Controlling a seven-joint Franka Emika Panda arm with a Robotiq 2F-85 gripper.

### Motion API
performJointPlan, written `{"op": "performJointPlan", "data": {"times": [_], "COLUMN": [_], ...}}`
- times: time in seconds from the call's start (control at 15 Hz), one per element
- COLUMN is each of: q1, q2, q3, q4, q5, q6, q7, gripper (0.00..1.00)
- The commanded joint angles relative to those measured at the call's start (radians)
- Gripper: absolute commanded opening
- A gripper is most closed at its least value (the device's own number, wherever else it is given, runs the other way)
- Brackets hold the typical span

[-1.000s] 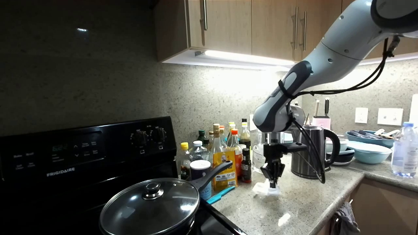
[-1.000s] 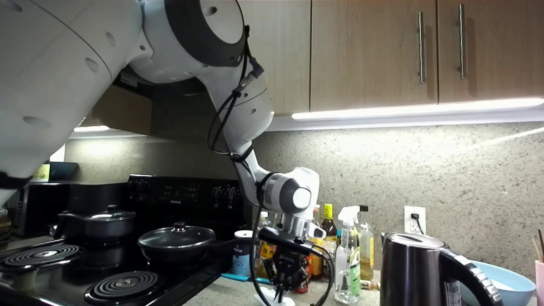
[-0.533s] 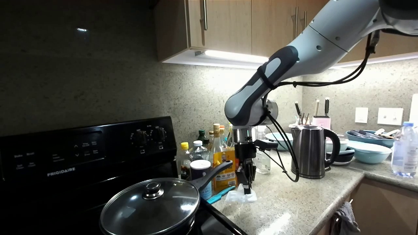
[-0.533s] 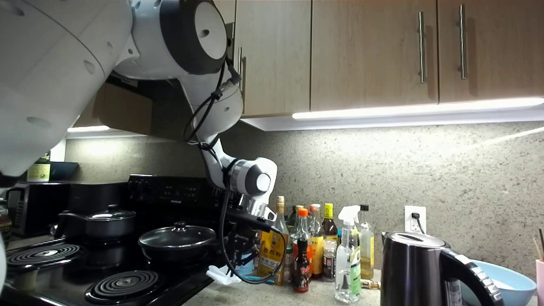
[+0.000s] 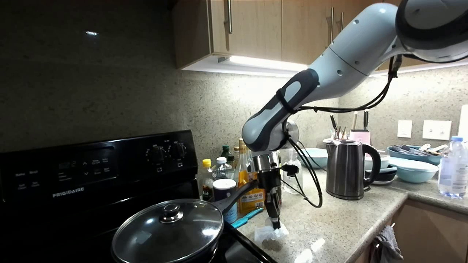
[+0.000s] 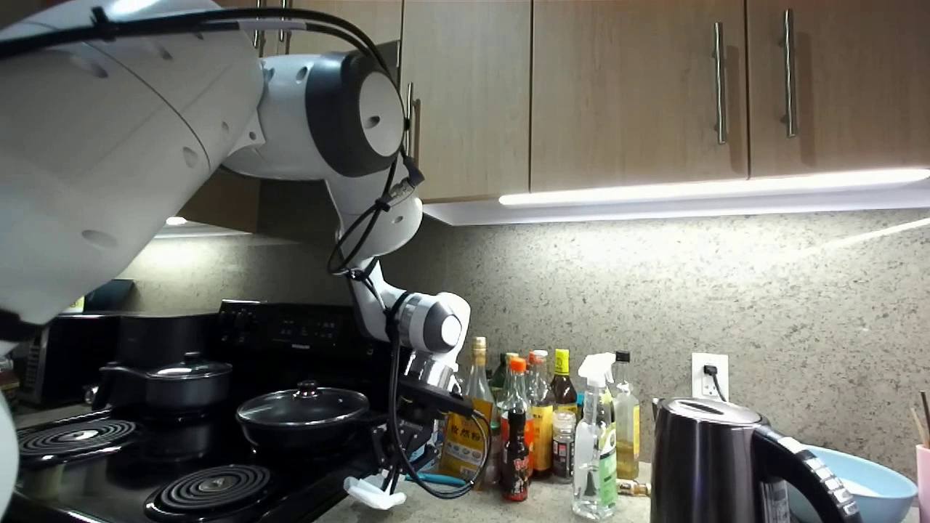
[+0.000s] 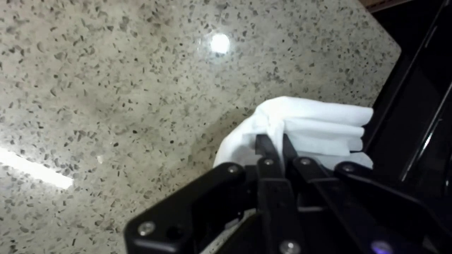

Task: Use the white napkin to wipe the counter.

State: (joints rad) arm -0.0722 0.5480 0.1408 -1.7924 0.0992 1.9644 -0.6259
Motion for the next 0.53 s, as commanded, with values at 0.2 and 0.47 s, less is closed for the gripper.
{"op": "performJointPlan", "data": {"times": [0.2,0.47], "q1": [-0.005,0.0], "q2": [0.089,0.04], "q3": [-0.016,-0.036], "q4": [0.101,0.066], "q5": [-0.044,-0.051], "q6": [-0.037,0.015], "q7": [-0.025,0.014], "gripper": [0.06,0.06]}}
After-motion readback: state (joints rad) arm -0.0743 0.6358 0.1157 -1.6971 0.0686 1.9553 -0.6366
